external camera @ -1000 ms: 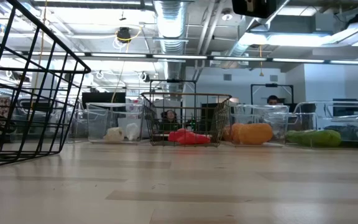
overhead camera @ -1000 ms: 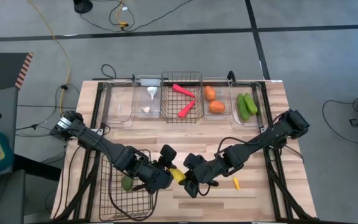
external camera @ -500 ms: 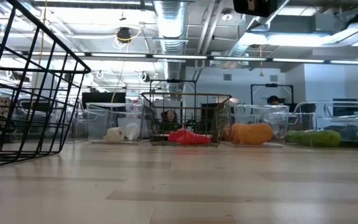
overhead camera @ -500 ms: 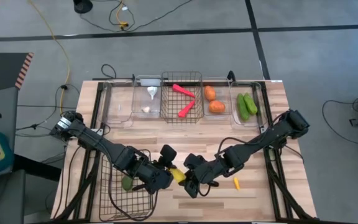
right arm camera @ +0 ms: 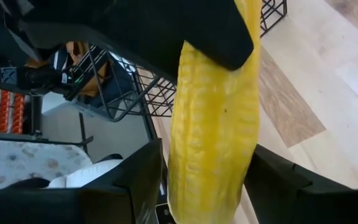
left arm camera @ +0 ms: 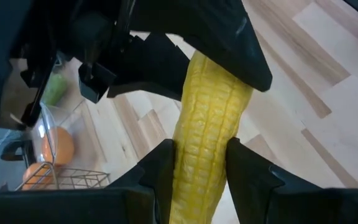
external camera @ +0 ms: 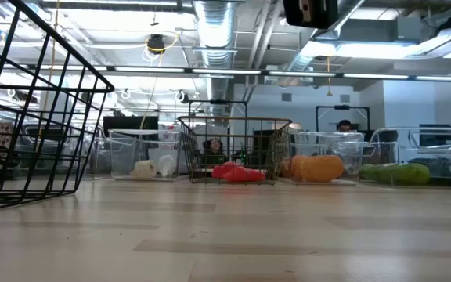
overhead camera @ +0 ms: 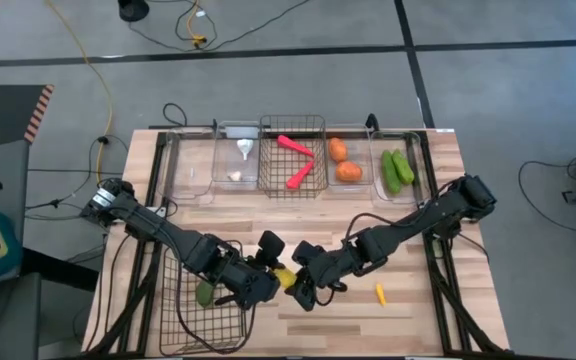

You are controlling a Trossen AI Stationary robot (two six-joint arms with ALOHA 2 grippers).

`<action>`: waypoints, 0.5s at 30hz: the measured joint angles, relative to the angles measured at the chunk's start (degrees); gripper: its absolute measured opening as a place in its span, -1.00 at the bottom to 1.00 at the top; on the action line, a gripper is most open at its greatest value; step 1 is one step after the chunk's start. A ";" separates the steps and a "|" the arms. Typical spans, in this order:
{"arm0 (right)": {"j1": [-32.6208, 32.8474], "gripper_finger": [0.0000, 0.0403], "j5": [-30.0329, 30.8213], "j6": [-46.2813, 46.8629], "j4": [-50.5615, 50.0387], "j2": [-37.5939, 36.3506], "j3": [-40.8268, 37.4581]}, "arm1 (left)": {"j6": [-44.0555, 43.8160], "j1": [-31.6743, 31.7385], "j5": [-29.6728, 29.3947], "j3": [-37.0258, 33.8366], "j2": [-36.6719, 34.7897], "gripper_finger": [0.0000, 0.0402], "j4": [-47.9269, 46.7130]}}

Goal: Sort produce into baskets
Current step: Put the left yellow corn into the left transparent bin

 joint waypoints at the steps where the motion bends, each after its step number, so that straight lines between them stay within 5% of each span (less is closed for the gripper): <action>1: -0.37 0.17 -0.13 -0.02 -0.05 0.00 0.00 | 0.00 0.00 -0.07 0.00 0.00 -0.46 -0.12; 15: -4.48 0.14 -0.85 -6.20 -10.25 -5.56 0.08 | -3.93 -0.11 0.37 0.00 0.07 -0.45 -5.42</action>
